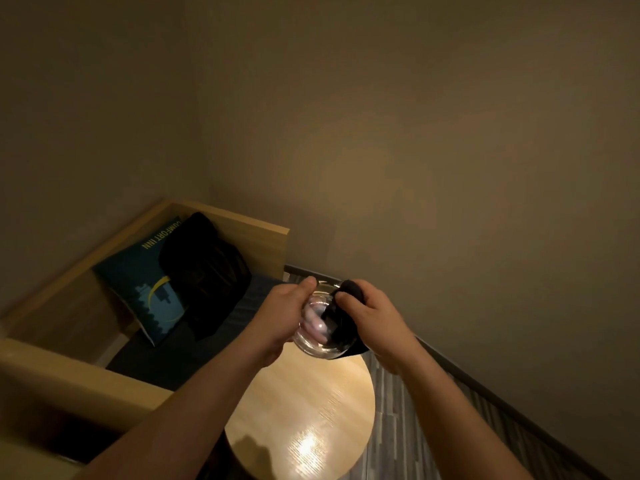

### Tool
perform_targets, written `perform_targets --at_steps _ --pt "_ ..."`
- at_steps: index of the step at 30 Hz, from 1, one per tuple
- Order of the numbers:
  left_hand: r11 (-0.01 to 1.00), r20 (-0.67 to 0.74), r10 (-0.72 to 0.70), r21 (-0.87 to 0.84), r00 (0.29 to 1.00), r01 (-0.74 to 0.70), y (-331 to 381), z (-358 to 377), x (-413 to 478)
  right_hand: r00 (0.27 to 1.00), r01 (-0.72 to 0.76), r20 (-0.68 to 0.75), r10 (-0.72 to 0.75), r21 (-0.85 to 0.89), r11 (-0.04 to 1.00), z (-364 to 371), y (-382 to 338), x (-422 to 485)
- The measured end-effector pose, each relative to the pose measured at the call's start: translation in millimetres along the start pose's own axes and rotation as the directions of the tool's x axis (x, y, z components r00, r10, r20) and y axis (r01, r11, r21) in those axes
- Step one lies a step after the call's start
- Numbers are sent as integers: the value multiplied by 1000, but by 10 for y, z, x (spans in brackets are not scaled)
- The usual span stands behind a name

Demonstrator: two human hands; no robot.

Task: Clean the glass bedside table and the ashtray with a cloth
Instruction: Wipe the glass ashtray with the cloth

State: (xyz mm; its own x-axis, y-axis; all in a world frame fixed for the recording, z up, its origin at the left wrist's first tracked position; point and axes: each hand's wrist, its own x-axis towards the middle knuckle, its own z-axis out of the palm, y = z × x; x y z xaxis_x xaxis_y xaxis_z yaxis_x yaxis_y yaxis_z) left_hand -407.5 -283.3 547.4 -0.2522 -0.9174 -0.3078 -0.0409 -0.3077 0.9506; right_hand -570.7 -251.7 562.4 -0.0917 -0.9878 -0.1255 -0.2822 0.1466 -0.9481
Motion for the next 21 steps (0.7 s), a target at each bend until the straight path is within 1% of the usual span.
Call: perform_targets --at_steps 2,4,7,8,9,10,11,12,13,14,15,16,17,18,19,21 --pt "999 -117 32 -10 993 -33 10 107 -31 994 -10 -107 15 41 999 88 75 -15" --pt "999 -240 51 -8 969 -54 -41 211 -62 980 -13 -197 28 76 997 154 146 -44" --pt "996 -357 68 -29 932 -84 -146 302 -113 970 -46 -237 63 77 996 221 192 -96" --pt "994 -357 73 -48 931 -96 -164 304 -126 968 -50 -243 62 53 997 218 181 -103" --pt "993 -322 55 -83 945 -86 -186 289 -109 967 -46 -249 51 25 999 194 166 -99" --pt "988 -245 13 -147 969 -50 -189 256 -79 968 -39 -249 38 3 999 148 138 -94" --pt "973 -137 -45 -231 990 13 -163 197 -57 972 -33 -232 29 -13 999 88 91 -82" --pt "953 -20 -94 -290 995 84 -105 123 -51 981 -19 -192 12 -37 999 16 33 -71" --pt "940 90 -127 -307 988 149 -47 43 -41 992 4 -126 -15 -82 997 -58 -26 -56" --pt "942 174 -136 -282 975 182 5 -18 -23 998 34 -39 -40 -141 989 -122 -86 -44" --pt "956 227 -126 -232 966 179 47 -59 -17 997 62 52 -53 -196 979 -164 -142 -34" --pt "974 243 -103 -174 965 147 78 -70 -13 991 84 124 -55 -240 967 -187 -180 -27" --pt "985 235 -73 -133 969 107 100 -63 -18 986 90 157 -50 -262 961 -189 -201 -19" --pt "992 197 -45 -108 979 67 106 -45 -16 988 84 149 -47 -254 964 -172 -211 -14" --pt "995 142 -16 -94 990 30 97 -25 -4 992 74 114 -49 -228 971 -143 -210 -21" --pt "995 3 17 -96 1000 -17 52 11 53 999 36 -20 -39 -146 989 -53 -165 -46"
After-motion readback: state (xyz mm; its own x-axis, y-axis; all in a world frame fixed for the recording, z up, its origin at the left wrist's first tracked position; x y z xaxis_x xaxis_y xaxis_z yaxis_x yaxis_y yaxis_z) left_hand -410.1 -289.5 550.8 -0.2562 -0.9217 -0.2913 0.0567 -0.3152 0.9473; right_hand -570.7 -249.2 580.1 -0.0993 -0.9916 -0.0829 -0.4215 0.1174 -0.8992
